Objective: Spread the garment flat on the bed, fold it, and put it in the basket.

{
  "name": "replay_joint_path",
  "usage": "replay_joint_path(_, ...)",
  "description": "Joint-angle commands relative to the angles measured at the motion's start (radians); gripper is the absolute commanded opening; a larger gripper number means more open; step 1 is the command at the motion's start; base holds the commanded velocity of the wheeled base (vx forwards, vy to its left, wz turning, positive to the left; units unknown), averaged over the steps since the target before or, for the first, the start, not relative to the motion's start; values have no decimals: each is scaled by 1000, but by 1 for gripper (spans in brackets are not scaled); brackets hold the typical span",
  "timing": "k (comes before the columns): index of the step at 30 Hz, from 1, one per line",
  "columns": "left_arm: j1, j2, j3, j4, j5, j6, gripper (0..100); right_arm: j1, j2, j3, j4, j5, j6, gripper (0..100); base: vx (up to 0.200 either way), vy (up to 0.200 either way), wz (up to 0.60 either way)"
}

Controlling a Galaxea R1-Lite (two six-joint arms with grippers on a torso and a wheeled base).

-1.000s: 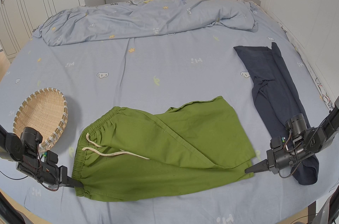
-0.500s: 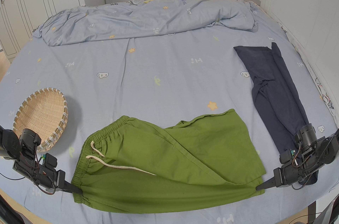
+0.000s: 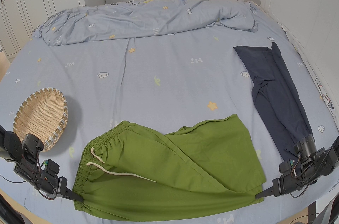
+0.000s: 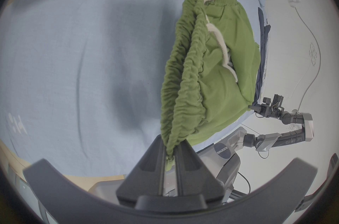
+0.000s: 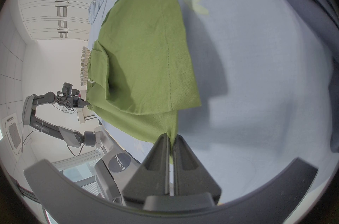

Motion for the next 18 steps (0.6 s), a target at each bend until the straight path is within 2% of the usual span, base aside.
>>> replay_joint_path(1, -16, 43, -4, -6, 13, 1, 0, 6, 67, 32, -35, 0, -1, 0, 0, 0, 0)
replay_joint_path(6, -29, 58, -12, -7, 24, 4, 0, 8, 65, 34, -40, 3, -1, 0, 0, 0, 0)
replay_joint_path(7, -30, 60, -12, -7, 24, 4, 100, 8, 65, 34, -40, 3, -2, 100, 0, 0, 0)
replay_joint_path(13, -39, 43, -9, -9, 24, 4, 100, 9, 62, 35, -40, 4, -2, 100, 0, 0, 0)
replay_joint_path(16, -29, 26, -9, -9, 24, 6, 100, 8, 56, 35, -40, 4, -2, 100, 0, 0, 0)
replay_joint_path(18, 7, 3, -19, -9, 24, 6, 100, -3, 19, 34, -40, 4, -2, 100, 0, 0, 0)
